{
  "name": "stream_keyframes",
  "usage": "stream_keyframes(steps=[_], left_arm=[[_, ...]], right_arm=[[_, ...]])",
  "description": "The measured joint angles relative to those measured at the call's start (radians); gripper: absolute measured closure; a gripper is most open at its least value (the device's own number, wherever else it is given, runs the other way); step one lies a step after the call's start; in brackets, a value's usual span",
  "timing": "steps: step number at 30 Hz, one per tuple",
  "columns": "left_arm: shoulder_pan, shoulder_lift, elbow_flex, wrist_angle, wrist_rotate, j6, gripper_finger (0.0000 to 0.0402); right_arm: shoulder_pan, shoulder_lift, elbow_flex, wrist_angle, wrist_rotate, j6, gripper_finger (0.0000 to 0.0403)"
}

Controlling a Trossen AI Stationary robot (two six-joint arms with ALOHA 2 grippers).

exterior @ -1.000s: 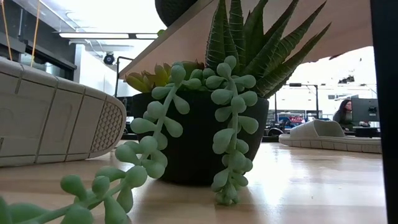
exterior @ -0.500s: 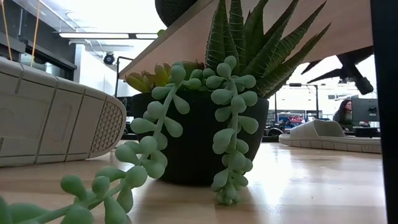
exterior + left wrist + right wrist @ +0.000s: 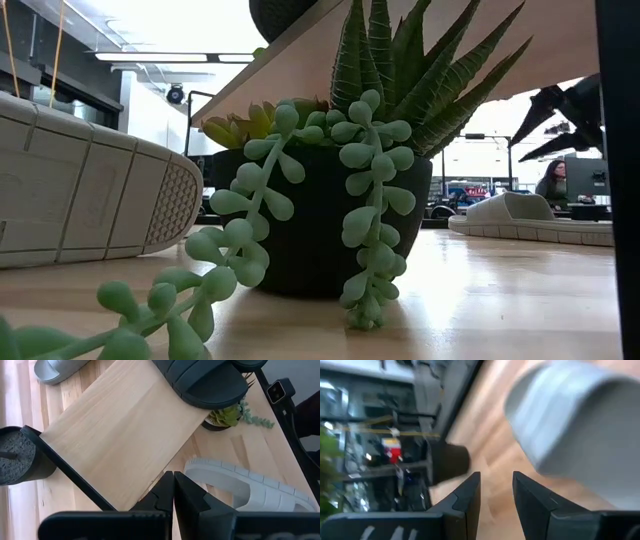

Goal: Pick and place slides into the shelf
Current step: Put the right gray slide on the shelf

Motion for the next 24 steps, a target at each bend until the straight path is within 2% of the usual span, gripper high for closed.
stream_keyframes(steps=[7,11,18,24], left_arm=[[0.000,0.000,0.000,0.013,-0.002,-0.028,0.0399],[0.000,0.000,0.000,0.017,-0.003,-0.030,0.0399],[0.000,0.000,0.000,0.018,-0.004,-0.035,0.0399],[0.000,0.000,0.000,0.017,-0.004,-0.046,0.0399]], right_arm=[[-0.006,-0.002,0.000,-0.040,0.023,0.002,0.0299],[-0.010,-0.002,0.000,-0.076,-0.023,0.000,0.0299],[-0.010,-0.002,0.000,-0.131,-0.034,-0.002,0.0299],[-0.010,0.000,-0.062,-0.043,-0.042,-0.001,0.0299]])
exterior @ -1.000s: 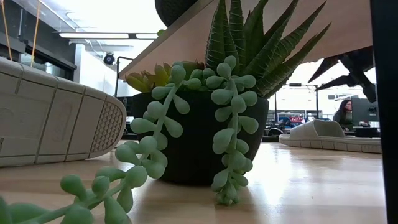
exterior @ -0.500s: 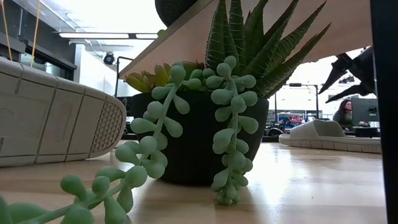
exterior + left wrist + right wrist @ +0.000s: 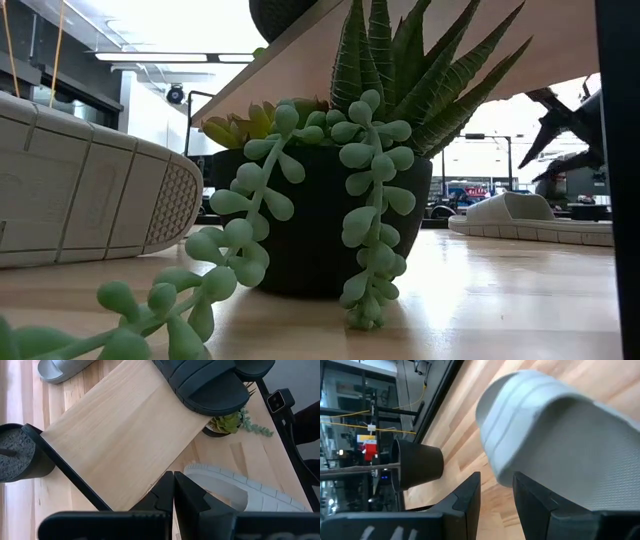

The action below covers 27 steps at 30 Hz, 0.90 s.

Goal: Pick and place slides into the shelf
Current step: Put the right gray slide on the shelf

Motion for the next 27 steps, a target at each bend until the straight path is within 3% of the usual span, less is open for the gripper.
stream_keyframes(steps=[6,27], left_arm=[[0.000,0.000,0.000,-0.001,0.000,-0.006,0.0399],[0.000,0.000,0.000,-0.007,0.000,-0.011,0.0399]], right_arm=[[0.000,0.001,-0.083,0.142,0.005,0.006,0.0299],[-0.214,0.052,-0.093,0.197,-0.036,-0.012,0.0299]])
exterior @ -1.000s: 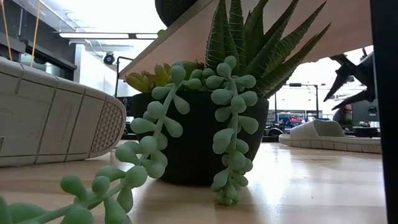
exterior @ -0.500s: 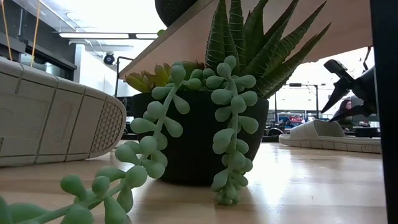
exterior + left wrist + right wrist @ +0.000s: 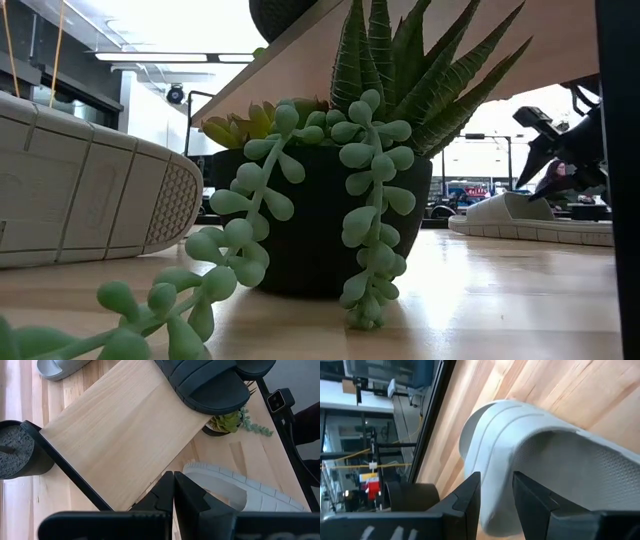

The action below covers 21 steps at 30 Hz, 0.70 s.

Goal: Pick and place slides into the shelf
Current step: Put the right gray slide on the shelf

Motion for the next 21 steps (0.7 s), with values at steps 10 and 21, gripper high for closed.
stream_keyframes(steps=[10,21], left_arm=[[0.000,0.000,0.000,0.000,0.000,0.001,0.0399],[0.000,0.000,0.000,0.000,0.000,0.004,0.0399]], right_arm=[[-0.098,0.143,0.000,0.163,-0.001,-0.012,0.0299],[-0.157,0.308,0.000,0.357,-0.049,-0.058,0.0299]])
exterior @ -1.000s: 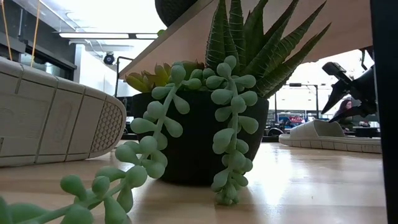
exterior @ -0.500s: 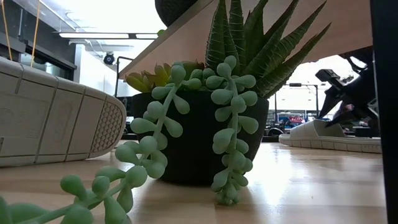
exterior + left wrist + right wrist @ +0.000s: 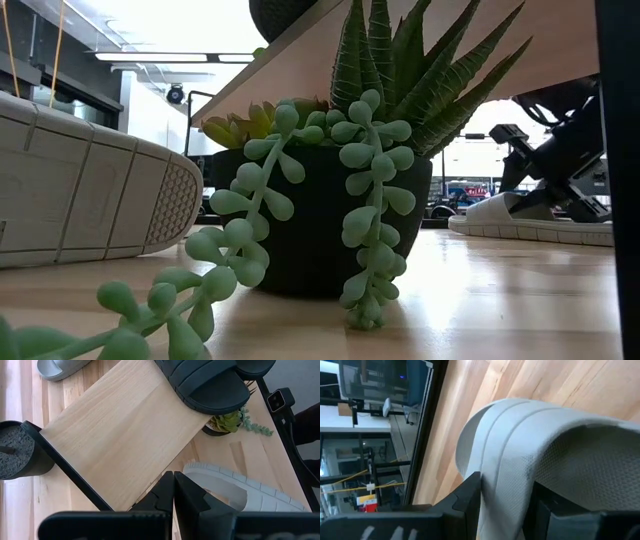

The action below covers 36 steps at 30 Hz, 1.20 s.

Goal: Pick and place slides into the shelf
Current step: Put the right gray slide on the shelf

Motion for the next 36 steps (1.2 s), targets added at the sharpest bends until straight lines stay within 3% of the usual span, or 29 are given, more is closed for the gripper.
stream_keyframes(steps=[6,17,24,36], left_arm=[[0.000,0.000,0.000,0.000,0.000,0.000,0.0399],[0.000,0.000,0.000,-0.001,0.000,0.000,0.0399],[0.000,0.000,0.000,-0.001,0.000,0.000,0.0399],[0.000,0.000,0.000,0.000,0.000,0.012,0.0399]], right_arm=[[-0.001,0.028,0.000,0.033,0.011,-0.013,0.0314],[0.000,0.026,0.000,0.087,0.041,-0.086,0.0397],[0.001,0.027,0.000,0.159,0.024,-0.118,0.0398],[0.001,0.005,0.109,0.241,-0.024,-0.383,0.0401]])
